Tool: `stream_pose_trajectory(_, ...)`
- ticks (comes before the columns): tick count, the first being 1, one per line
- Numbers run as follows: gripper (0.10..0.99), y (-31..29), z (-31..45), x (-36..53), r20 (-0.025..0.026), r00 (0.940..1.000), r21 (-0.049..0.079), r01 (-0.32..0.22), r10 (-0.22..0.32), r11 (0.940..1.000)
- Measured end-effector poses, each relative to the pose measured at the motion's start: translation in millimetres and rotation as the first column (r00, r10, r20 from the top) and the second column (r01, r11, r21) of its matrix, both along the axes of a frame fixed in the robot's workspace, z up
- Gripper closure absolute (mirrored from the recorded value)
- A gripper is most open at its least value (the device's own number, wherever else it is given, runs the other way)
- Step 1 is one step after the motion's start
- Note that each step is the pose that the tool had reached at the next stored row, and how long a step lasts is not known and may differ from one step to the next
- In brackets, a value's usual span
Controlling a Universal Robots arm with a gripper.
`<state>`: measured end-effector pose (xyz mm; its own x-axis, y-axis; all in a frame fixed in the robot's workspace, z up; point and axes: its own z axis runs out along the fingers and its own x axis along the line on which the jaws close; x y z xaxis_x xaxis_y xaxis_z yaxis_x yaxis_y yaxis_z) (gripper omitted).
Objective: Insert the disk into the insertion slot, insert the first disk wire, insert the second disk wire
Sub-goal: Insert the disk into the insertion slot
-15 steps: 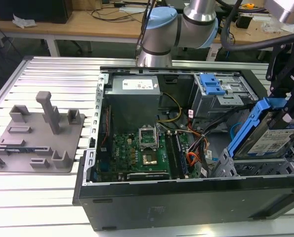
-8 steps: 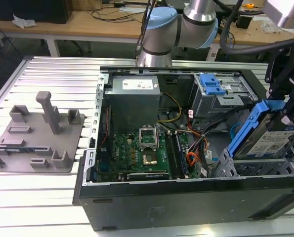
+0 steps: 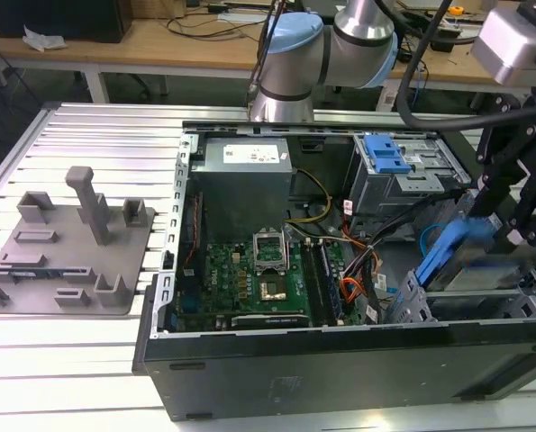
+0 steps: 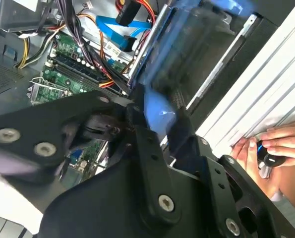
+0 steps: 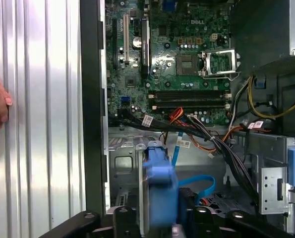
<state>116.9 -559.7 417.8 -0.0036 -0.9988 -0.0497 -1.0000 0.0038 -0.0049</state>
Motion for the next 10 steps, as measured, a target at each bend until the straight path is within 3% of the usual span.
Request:
stream_pose_trajectory(2, 0.588, 0.0, -0.2, 0.0, -0.0001, 1.0, 0.0, 0.0, 0.0, 1.0)
stream_pose_trajectory(3, 0.522, 0.0, -0.3, 0.0, -0.0001, 1.0, 0.0, 0.0, 0.0, 1.0)
stream_pose_trajectory(10, 0.522, 0.0, -0.3, 0.1, -0.0001, 1.0, -0.004, 0.0, 0.0, 1.0)
